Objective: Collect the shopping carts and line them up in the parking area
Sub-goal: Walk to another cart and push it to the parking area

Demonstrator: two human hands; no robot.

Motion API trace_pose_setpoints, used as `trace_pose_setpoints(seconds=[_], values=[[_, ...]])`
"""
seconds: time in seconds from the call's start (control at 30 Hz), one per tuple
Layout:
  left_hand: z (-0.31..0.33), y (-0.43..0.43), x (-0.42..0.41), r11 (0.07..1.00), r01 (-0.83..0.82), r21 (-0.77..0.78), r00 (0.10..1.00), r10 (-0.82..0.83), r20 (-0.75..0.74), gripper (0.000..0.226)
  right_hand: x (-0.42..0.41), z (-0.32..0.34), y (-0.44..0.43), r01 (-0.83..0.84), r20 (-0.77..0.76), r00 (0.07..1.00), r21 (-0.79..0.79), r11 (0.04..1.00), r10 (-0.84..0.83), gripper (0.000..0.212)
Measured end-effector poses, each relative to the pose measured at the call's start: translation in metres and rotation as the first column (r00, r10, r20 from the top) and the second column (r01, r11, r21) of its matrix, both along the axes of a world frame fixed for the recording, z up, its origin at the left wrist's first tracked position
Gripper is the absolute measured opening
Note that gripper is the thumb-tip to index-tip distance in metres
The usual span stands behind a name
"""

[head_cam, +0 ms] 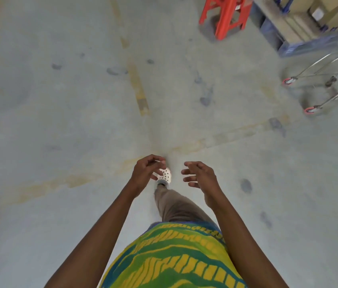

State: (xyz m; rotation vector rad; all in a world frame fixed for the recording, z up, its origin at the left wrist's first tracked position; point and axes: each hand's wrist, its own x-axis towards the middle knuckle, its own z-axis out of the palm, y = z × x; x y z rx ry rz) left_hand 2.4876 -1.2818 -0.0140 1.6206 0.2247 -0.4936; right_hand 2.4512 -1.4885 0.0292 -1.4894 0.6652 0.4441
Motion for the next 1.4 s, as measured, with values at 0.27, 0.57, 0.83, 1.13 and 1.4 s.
trace_pose_setpoints(seconds=[0.27,0.57,0.83,1.13,1.4], values=[[0.026,0.073,0.200,0.967,-0.254,-0.006,0.967,0.254,-0.036,0.024,0.282,0.025,0.050,-0.098,0.086,0.992,-0.003,0.995,0.098,0.021],[0.007,0.148,0.382,0.873,-0.486,-0.043,0.866,0.475,-0.153,0.041,0.496,0.017,0.139,-0.332,0.049,0.942,-0.005,0.943,0.331,0.020],[0.013,0.198,0.659,0.966,-0.250,-0.073,0.961,0.238,-0.140,0.044,0.709,0.017,0.191,-0.232,0.032,0.972,-0.055,0.971,0.233,0.020],[0.051,0.213,0.913,0.998,-0.062,-0.003,0.998,0.062,0.008,0.016,0.892,0.040,0.219,0.050,0.030,0.998,-0.013,0.999,-0.049,0.016],[0.003,0.234,1.093,0.998,-0.055,0.026,0.995,0.057,-0.086,0.016,1.109,0.003,0.248,0.109,0.034,0.993,-0.003,0.994,-0.109,0.015]])
